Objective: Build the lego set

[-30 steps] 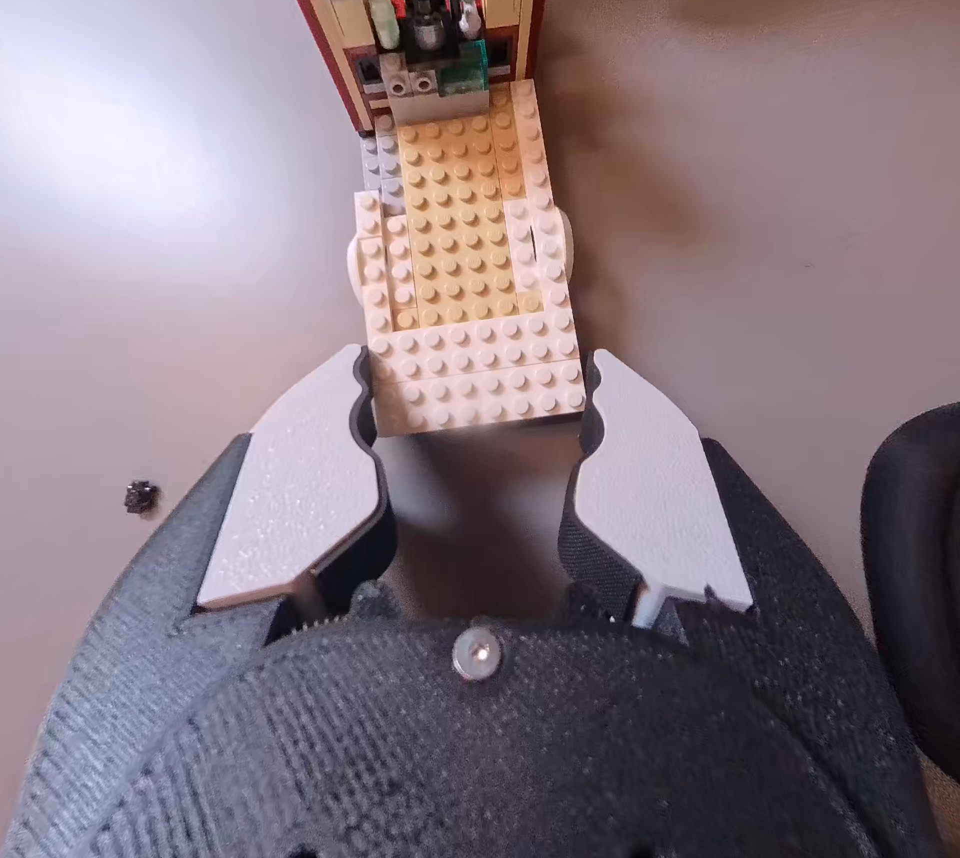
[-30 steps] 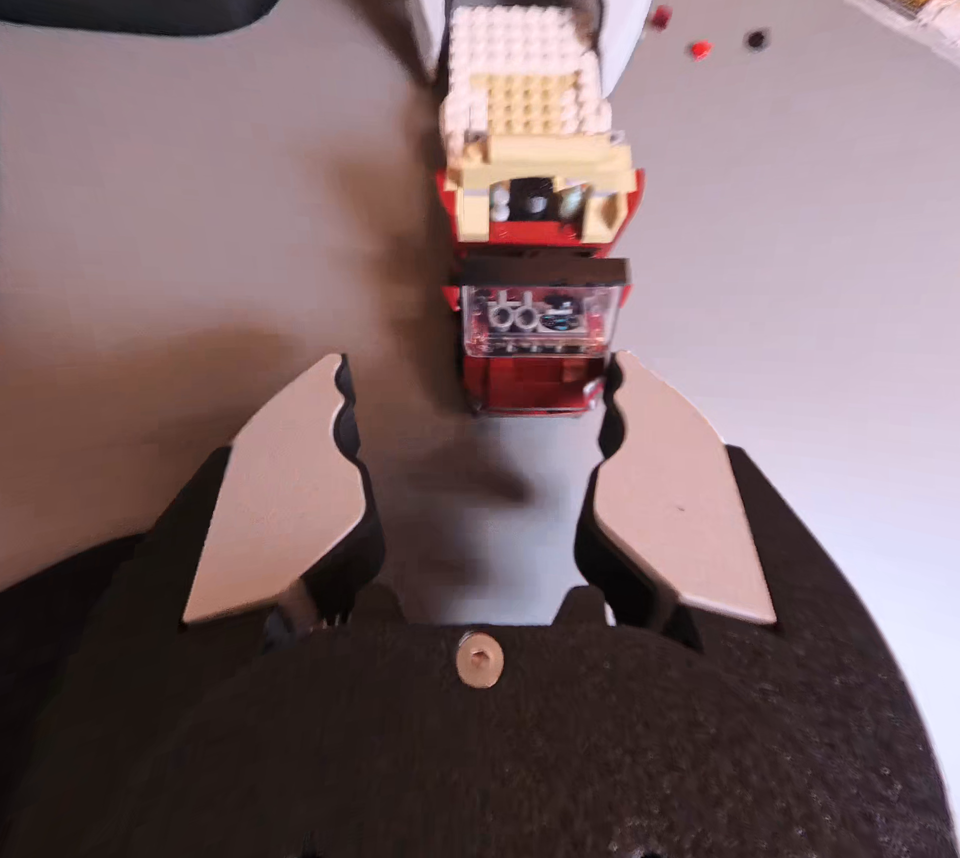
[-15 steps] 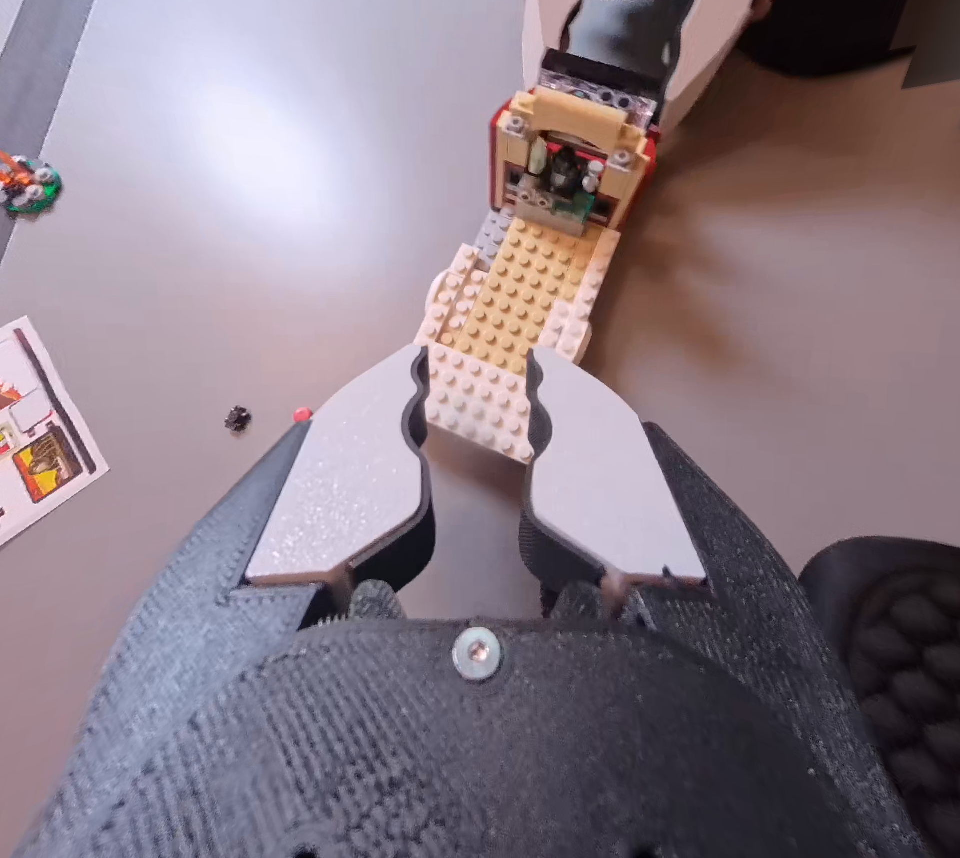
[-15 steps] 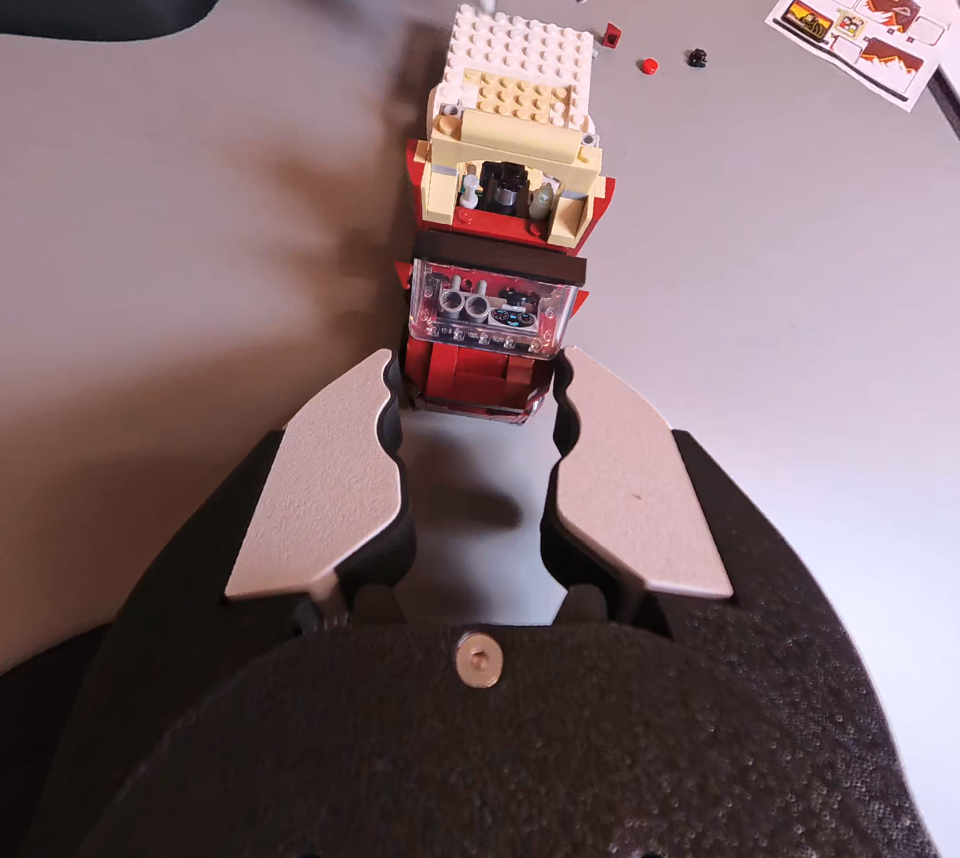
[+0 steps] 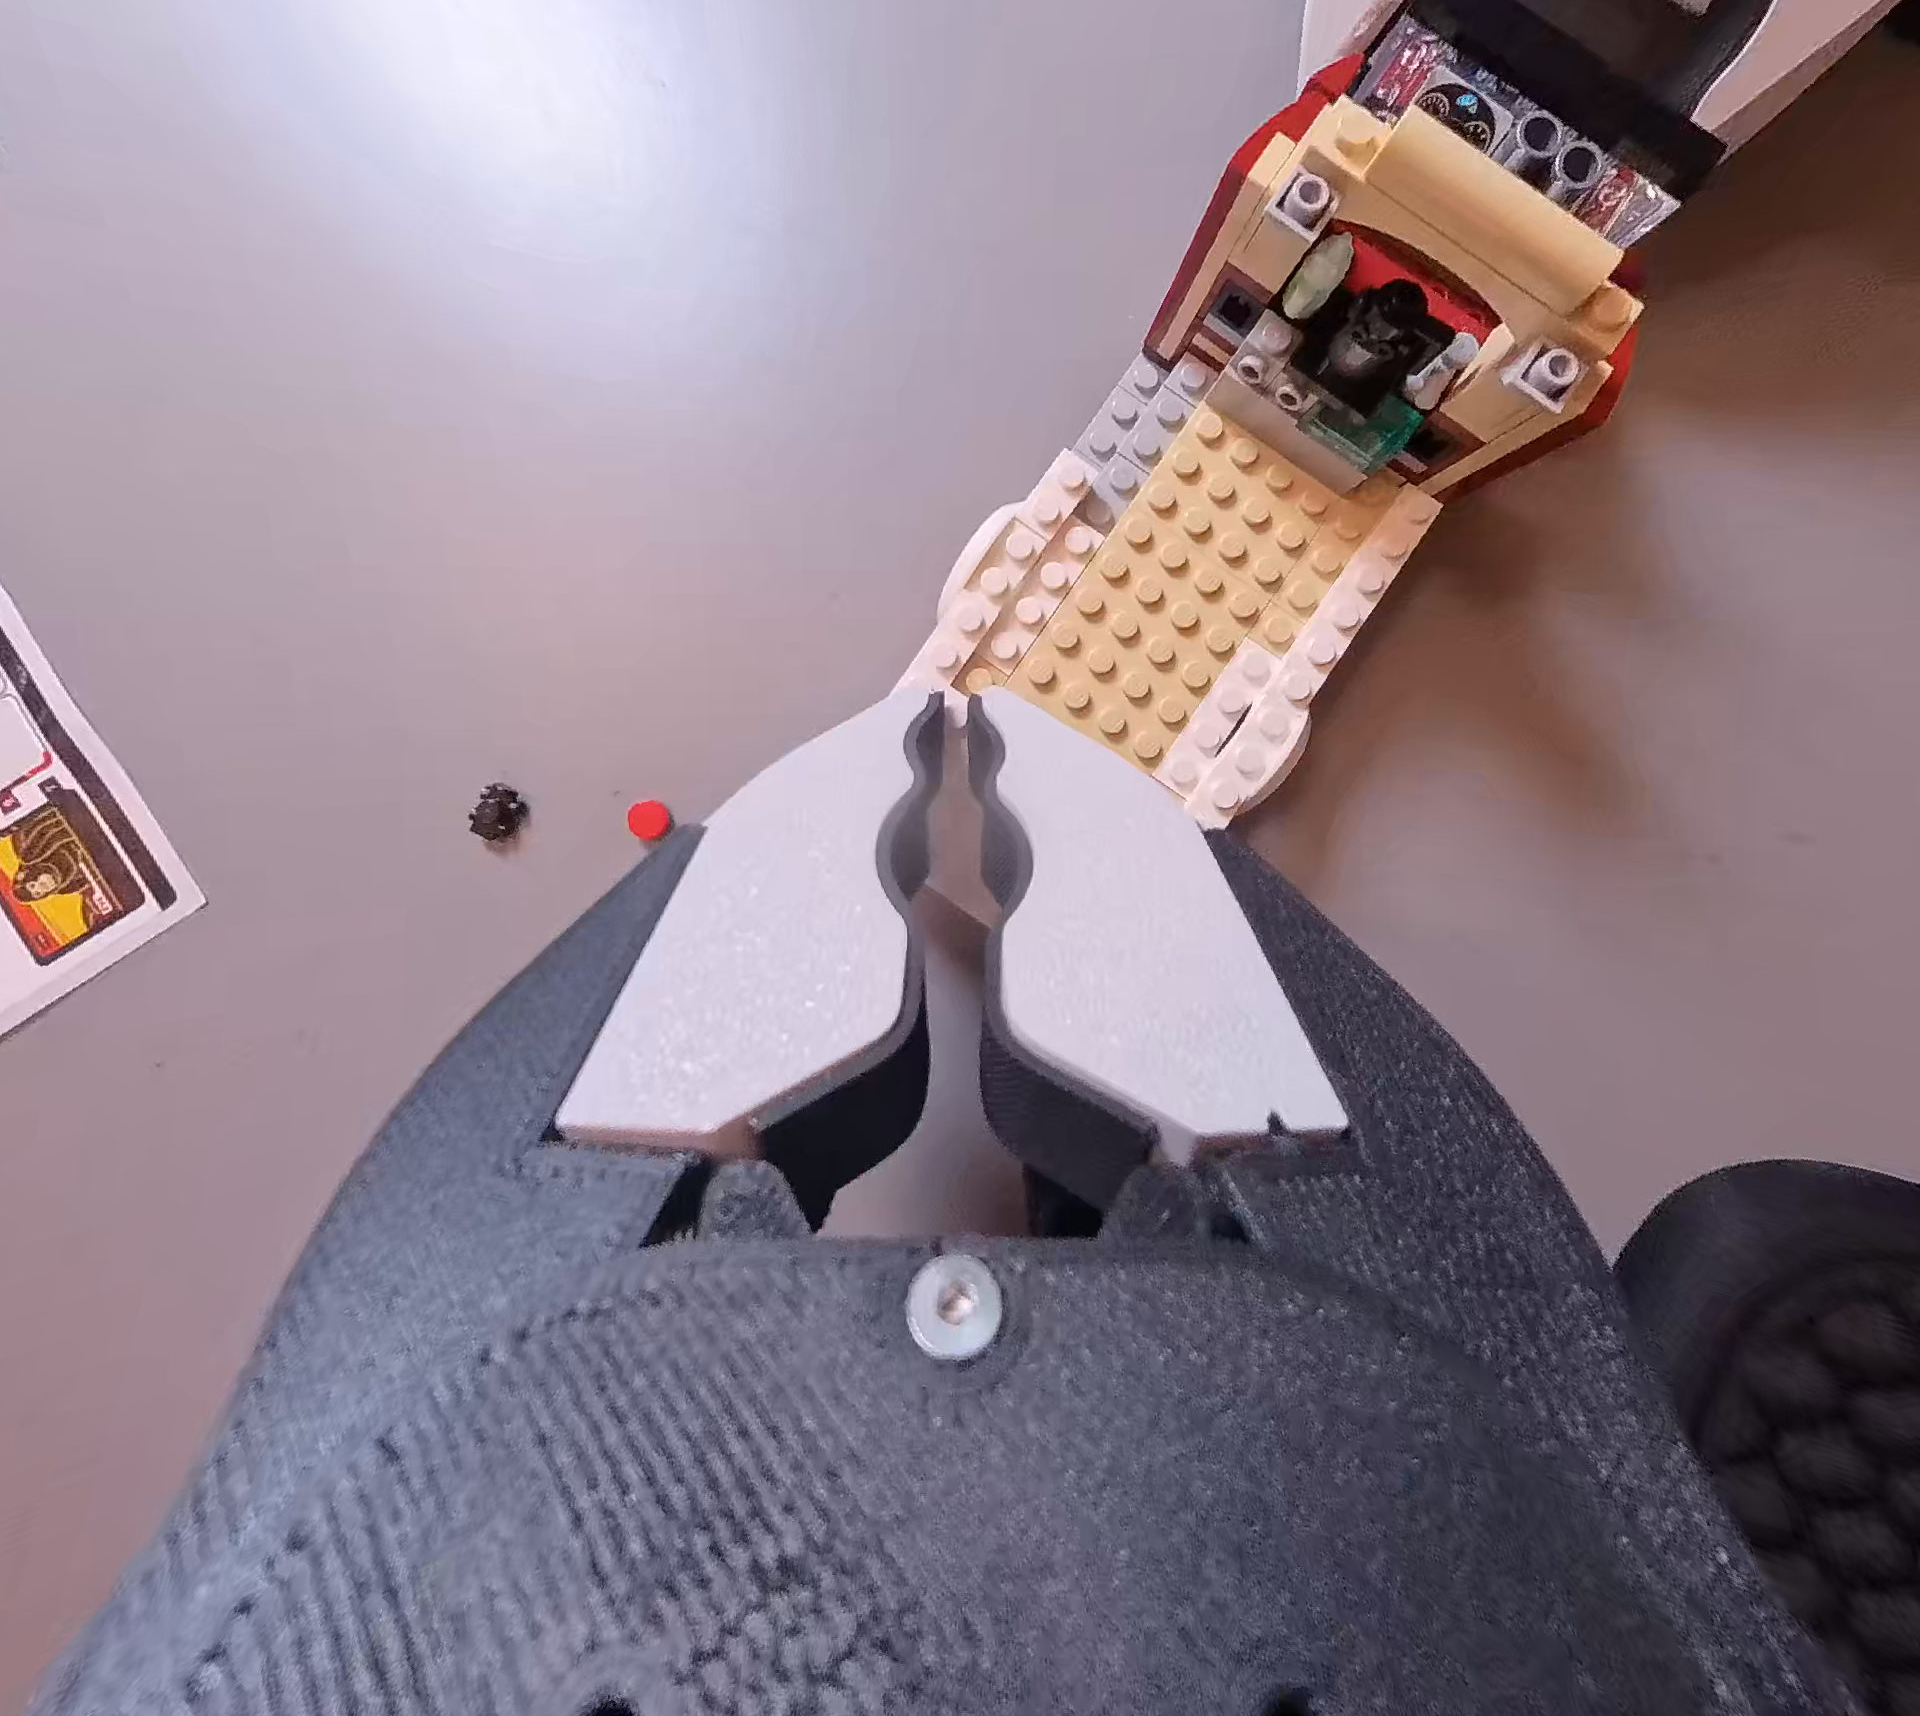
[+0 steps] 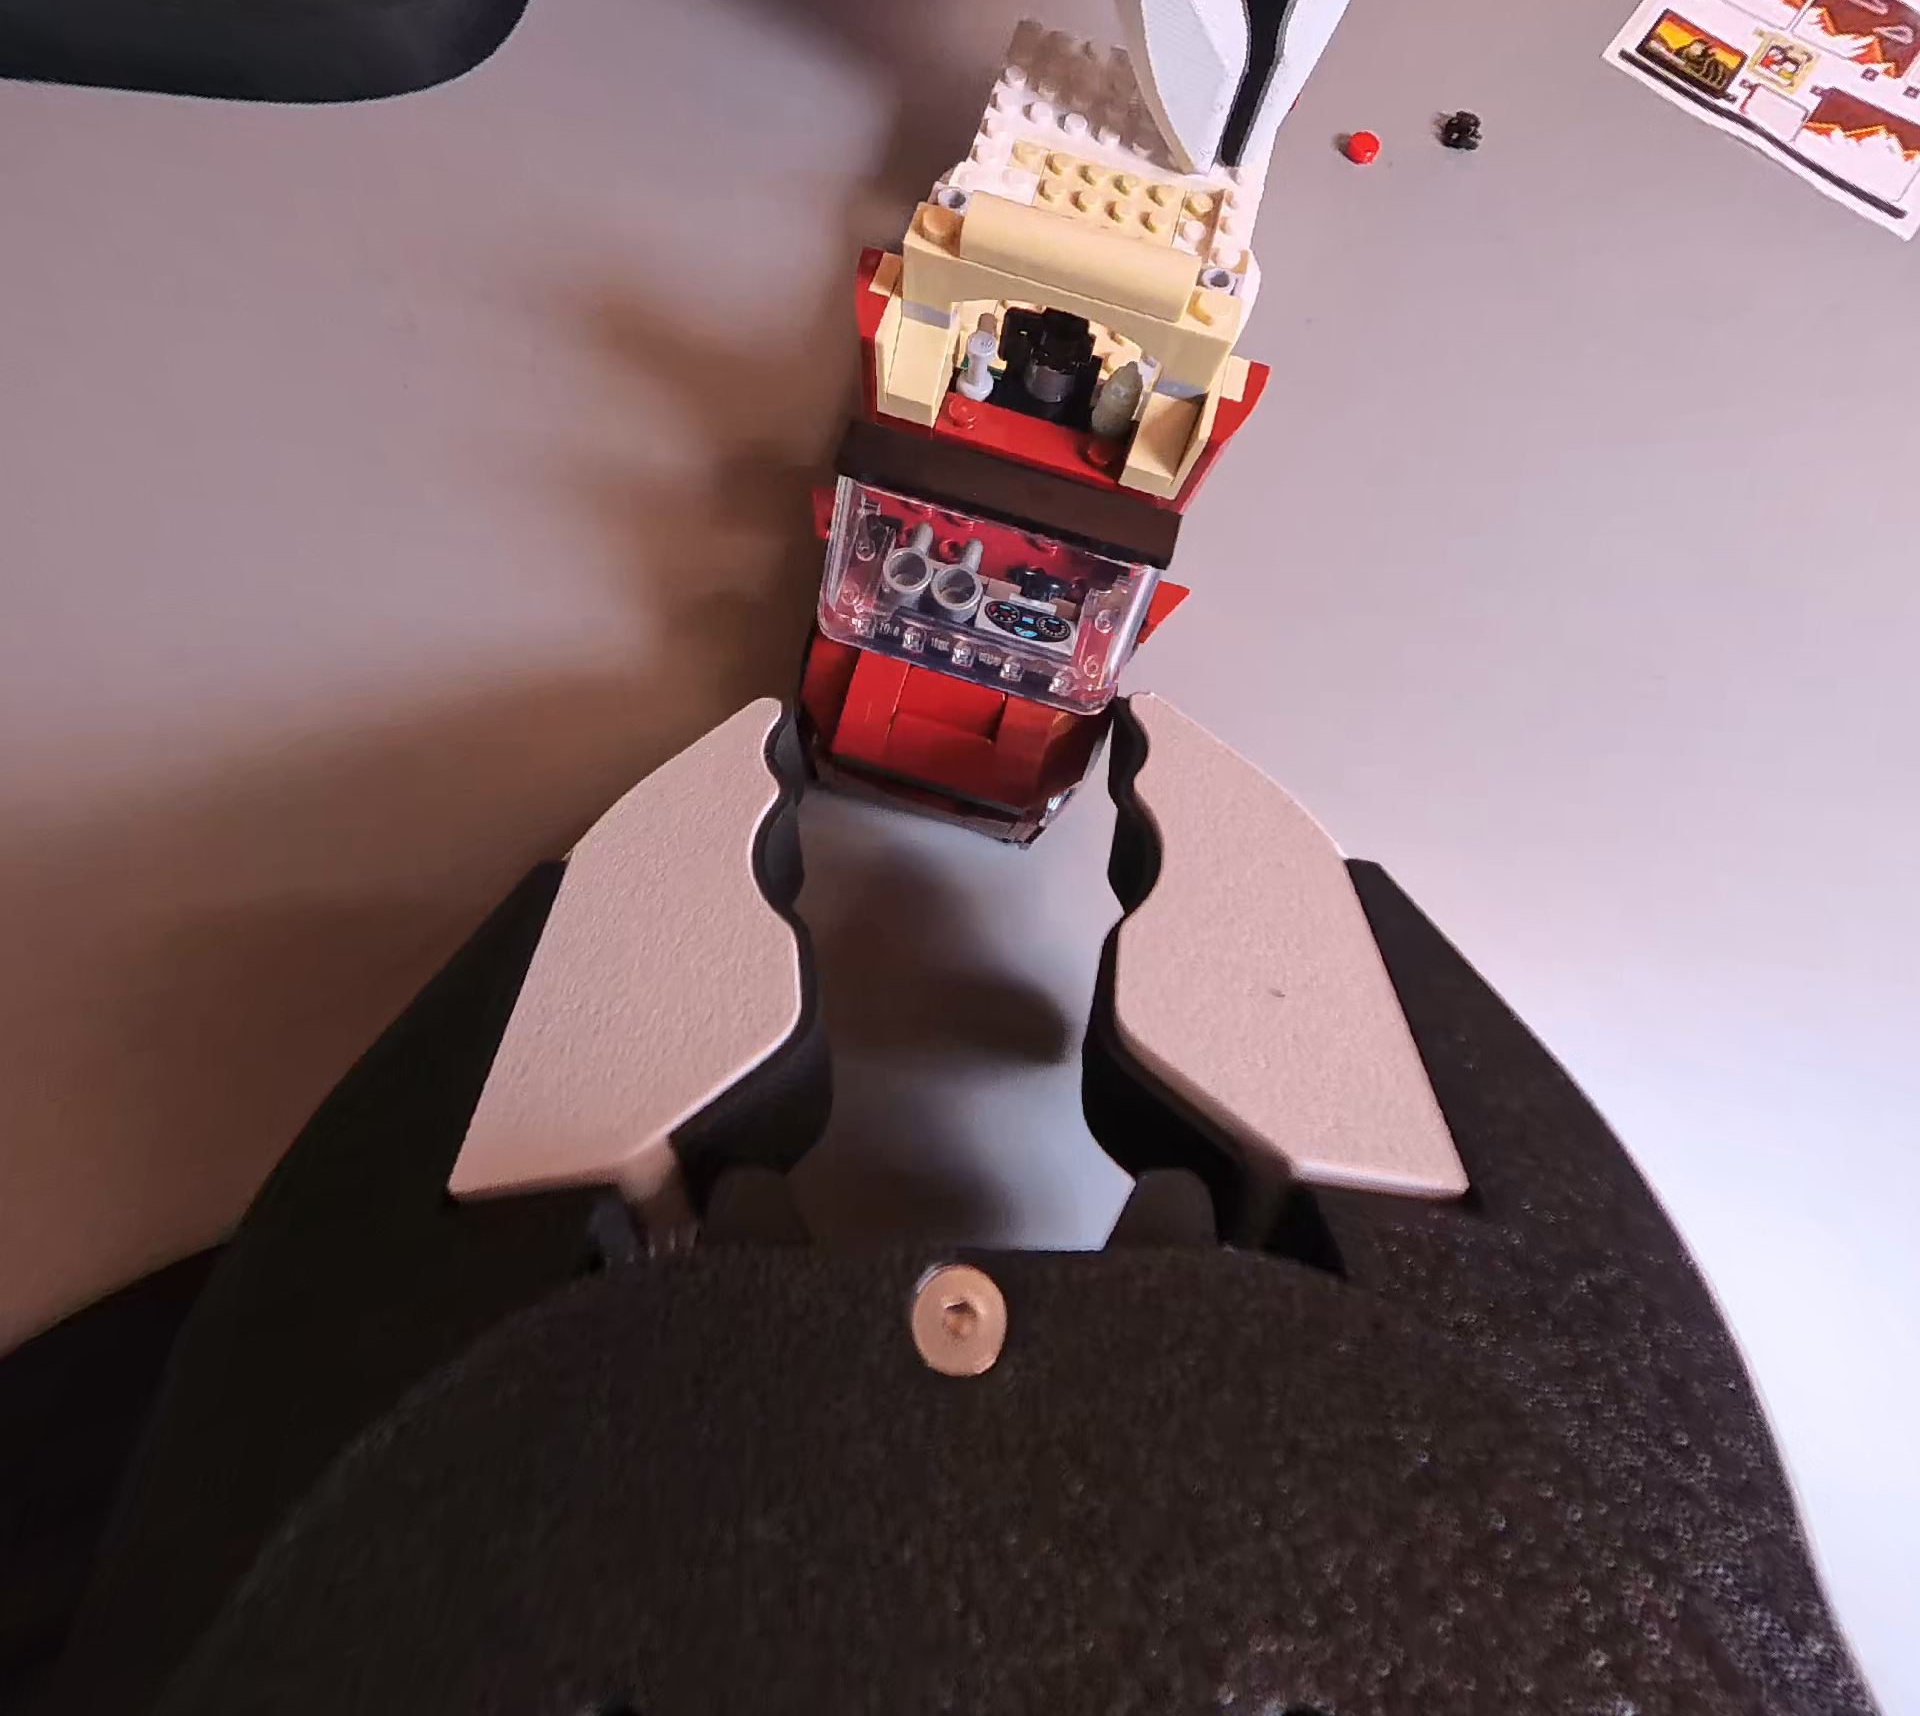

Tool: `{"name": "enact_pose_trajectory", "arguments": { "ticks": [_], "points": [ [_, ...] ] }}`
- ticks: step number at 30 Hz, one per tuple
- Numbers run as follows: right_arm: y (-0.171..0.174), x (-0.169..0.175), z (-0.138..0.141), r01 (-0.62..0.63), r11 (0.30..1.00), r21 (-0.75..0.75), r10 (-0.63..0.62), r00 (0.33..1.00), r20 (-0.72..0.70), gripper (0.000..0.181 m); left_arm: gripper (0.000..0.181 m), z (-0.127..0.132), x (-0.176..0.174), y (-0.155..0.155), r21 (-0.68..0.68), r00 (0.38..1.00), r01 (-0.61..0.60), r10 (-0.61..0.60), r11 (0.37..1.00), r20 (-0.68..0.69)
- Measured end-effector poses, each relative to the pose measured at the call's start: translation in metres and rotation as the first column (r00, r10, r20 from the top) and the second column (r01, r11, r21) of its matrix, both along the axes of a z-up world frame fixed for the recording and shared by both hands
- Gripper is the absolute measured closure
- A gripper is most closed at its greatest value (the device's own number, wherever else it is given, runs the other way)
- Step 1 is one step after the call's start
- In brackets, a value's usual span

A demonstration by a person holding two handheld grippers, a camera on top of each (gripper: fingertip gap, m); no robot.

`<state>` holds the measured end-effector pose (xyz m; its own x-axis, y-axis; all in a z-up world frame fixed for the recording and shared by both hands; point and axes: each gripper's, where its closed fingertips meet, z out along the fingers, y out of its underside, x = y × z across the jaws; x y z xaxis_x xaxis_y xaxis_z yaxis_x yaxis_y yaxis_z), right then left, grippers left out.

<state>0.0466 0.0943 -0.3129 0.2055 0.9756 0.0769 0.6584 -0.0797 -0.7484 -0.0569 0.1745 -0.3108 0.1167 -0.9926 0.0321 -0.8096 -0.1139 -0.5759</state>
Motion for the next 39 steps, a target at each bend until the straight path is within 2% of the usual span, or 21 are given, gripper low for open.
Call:
{"name": "enact_pose_trajectory", "arguments": {
  "ticks": [5,8,11,13,29,33,35,37,39],
  "points": [
    [-0.003,0.001,0.013,-0.016,0.998,-0.069,0.011,0.997,-0.076,0.124,0.177,0.0,-0.001,-0.001,0.021,0.998,0.037,-0.036,0.999,-0.059],
    [0.0,0.003,0.023,-0.009,0.996,-0.093,-0.004,0.991,-0.134,0.126,0.181,0.011,0.014,-0.001,-0.026,0.999,0.019,-0.018,0.999,0.038],
    [0.005,0.004,0.026,0.007,0.993,-0.115,-0.026,0.985,-0.17,0.128,0.181,0.009,0.016,0.009,0.014,1.0,0.014,-0.014,1.0,0.016],
    [0.006,0.004,0.025,0.011,0.992,-0.122,-0.032,0.984,-0.176,0.129,0.181,0.001,0.015,0.005,-0.01,0.999,0.034,-0.034,0.999,-0.021],
    [0.008,-0.001,0.022,0.014,0.99,-0.138,-0.04,0.982,-0.187,0.13,0.181,0.0,0.015,0.004,-0.035,0.997,0.029,-0.032,0.999,-0.068],
    [0.009,-0.001,0.03,0.016,0.991,-0.136,-0.045,0.976,-0.213,0.13,0.181,0.001,0.015,0.004,-0.019,0.999,0.025,-0.026,1.0,-0.048],
    [0.012,0.001,0.037,0.023,0.991,-0.133,-0.054,0.969,-0.239,0.133,0.181,0.006,0.017,0.001,-0.04,1.0,0.004,-0.004,0.999,0.015],
    [0.019,0.003,0.044,0.039,0.991,-0.125,-0.071,0.961,-0.267,0.138,0.181,0.016,0.02,-0.002,-0.09,0.994,-0.034,0.043,0.995,0.101],
    [0.031,0.005,0.052,0.067,0.991,-0.119,-0.099,0.952,-0.288,0.152,0.181,0.013,0.013,0.004,-0.055,0.992,-0.077,0.082,0.996,0.094]
  ]
}}
